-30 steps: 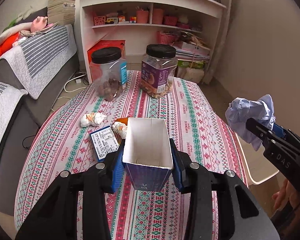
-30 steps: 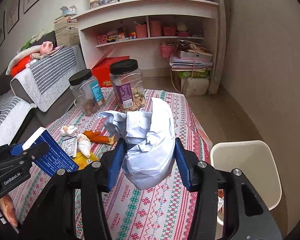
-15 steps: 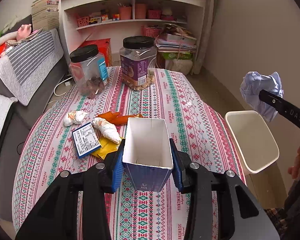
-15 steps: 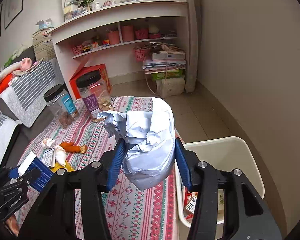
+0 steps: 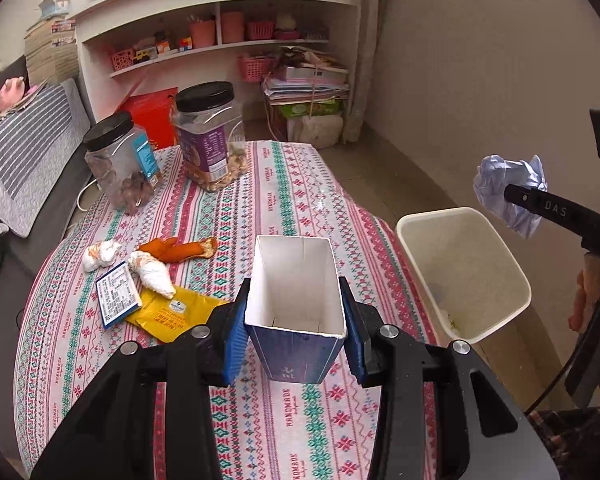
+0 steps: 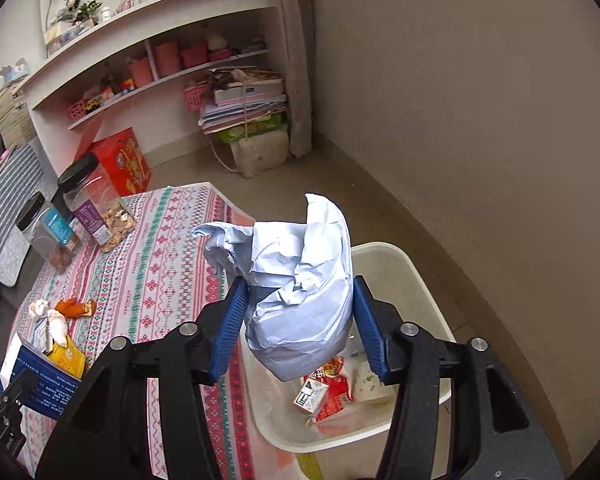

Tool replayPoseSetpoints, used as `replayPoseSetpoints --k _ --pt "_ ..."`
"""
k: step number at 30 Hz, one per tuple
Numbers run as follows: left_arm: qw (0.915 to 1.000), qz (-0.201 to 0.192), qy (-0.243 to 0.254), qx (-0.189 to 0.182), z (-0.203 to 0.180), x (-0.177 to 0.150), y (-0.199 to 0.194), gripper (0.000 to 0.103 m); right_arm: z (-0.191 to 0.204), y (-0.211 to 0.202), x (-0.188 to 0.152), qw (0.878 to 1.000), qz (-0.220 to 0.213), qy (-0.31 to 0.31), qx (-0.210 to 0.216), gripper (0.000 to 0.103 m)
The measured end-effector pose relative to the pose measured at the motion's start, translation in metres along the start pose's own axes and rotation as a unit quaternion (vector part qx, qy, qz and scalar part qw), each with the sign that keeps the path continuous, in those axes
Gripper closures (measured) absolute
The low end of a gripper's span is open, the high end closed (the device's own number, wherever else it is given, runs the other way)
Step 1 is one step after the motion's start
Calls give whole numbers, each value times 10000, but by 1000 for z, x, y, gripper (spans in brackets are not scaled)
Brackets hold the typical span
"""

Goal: Collect trash
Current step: 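Open the right tool over the bin while the left tool drops the blue box in, then move both tools back over the table toward the blue-and-white card box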

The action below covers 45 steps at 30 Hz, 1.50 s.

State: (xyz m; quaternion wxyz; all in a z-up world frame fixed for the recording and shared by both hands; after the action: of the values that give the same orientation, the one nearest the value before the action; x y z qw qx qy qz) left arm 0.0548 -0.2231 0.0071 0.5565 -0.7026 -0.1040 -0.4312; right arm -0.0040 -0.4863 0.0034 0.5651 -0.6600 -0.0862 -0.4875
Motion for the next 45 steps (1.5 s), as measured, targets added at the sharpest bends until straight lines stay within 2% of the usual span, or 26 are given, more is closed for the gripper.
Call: replayPoseSetpoints --k 6,10,19,20,21,23,28,32,35,41,45 --pt "9991 -131 194 -342 -57 31 5 63 -38 -17 5 9991 -197 334 -159 27" --pt "9975 -170 381 -564 -99 44 10 63 -61 -28 7 9977 -290 579 -204 19" --pt "9925 -11 657 -1028 -172 57 25 61 -114 -50 6 9903 -503 1198 -485 15" --pt "9916 27 660 -1113 -177 56 27 59 -116 -52 6 9900 -532 1201 -522 15" --pt "9913 55 663 -1137 -181 57 28 48 -118 -53 6 9897 -553 1196 -551 14" --pt "9910 41 666 -1162 -186 57 29 46 -118 -54 5 9896 -566 1195 -561 13" --pt "9933 -49 735 -894 -178 52 25 45 -113 -59 6 9889 -676 1184 -585 12" --pt "9956 -203 719 -563 -153 50 18 33 -94 -65 8 9891 -879 997 -634 7" --pt "9961 -383 739 -279 -131 48 11 29 -74 -67 7 9903 -948 825 -599 7" --pt "9964 -496 649 232 -82 43 6 22 -21 -60 -3 9947 -884 365 -368 7" --pt "9967 -478 462 462 -45 36 7 22 16 -55 -11 9966 -804 3 -201 7"
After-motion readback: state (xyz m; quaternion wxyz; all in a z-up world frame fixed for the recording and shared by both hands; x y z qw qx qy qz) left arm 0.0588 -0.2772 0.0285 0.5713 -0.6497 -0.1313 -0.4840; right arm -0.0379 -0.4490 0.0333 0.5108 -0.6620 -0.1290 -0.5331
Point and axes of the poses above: each gripper's, at about its wrist camera, not at the fingertips, and y roughly the way its jaws point, z to its left, x to its top, the point moved 2 cm from there along y, roughly the way its jaws point, and after that the axes turned 3 degrees about -z, right-handed, at the moved point
